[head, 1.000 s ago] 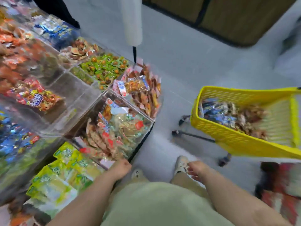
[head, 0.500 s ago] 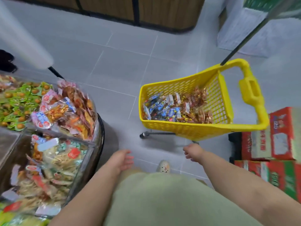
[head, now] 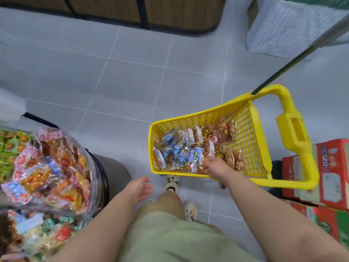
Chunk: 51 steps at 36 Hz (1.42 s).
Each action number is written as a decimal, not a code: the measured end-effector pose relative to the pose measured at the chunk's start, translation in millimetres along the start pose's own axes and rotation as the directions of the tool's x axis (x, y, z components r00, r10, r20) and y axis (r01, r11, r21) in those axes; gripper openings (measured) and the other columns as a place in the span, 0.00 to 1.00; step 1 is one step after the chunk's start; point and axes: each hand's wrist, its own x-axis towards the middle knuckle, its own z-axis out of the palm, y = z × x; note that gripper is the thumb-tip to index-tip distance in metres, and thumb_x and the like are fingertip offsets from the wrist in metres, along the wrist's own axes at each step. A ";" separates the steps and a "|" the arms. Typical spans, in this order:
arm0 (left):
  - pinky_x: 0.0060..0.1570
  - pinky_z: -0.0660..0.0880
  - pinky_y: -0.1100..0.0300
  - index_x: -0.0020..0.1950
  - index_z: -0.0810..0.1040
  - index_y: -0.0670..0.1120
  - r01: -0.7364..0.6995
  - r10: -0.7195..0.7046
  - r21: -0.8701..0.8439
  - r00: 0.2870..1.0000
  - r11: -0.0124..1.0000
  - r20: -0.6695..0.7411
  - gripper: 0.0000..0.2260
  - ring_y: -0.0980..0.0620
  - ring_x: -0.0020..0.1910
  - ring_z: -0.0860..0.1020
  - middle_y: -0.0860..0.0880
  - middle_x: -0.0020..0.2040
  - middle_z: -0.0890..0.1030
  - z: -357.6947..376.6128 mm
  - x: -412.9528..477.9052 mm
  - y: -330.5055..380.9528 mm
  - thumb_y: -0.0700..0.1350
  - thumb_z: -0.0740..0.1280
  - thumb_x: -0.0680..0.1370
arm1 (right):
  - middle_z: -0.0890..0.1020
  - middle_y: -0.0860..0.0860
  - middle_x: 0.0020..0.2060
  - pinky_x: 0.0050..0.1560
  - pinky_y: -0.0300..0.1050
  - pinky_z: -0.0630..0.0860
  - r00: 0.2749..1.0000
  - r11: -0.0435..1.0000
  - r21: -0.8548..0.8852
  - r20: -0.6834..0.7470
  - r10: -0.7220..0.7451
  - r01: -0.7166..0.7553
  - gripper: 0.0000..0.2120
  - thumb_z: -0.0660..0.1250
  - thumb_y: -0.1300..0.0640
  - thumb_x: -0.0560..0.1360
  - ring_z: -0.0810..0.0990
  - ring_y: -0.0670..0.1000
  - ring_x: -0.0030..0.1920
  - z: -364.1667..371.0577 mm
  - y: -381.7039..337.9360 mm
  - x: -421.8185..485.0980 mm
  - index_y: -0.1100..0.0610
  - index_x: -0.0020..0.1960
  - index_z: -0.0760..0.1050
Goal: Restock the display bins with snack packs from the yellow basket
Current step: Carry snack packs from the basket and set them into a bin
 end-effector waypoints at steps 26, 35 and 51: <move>0.24 0.66 0.67 0.37 0.69 0.45 -0.052 0.045 0.449 0.999 0.892 0.025 0.13 0.56 0.23 0.72 0.46 0.33 0.73 25.0 78.1 115.3 0.40 0.59 0.82 | 0.75 0.54 0.32 0.32 0.40 0.70 0.970 0.951 -0.210 0.038 0.240 -0.227 0.16 0.59 0.49 0.79 0.75 0.52 0.33 55.1 -68.4 162.3 0.61 0.45 0.74; 0.32 0.65 0.62 0.40 0.71 0.45 0.030 -0.028 0.425 1.000 0.905 -0.013 0.10 0.50 0.32 0.72 0.47 0.37 0.75 41.1 76.4 92.3 0.44 0.59 0.81 | 0.65 0.53 0.32 0.33 0.45 0.59 1.000 0.978 -0.210 0.023 0.005 0.000 0.15 0.56 0.62 0.79 0.64 0.51 0.32 21.4 -66.4 150.6 0.57 0.34 0.60; 0.46 0.82 0.49 0.60 0.78 0.38 0.208 -0.056 -0.322 0.904 0.924 0.423 0.22 0.43 0.48 0.84 0.37 0.55 0.83 93.9 48.5 92.4 0.45 0.73 0.68 | 0.76 0.49 0.29 0.29 0.37 0.73 0.930 0.893 0.408 0.366 0.030 -0.189 0.10 0.59 0.62 0.79 0.75 0.44 0.28 -15.2 -44.6 74.0 0.56 0.40 0.71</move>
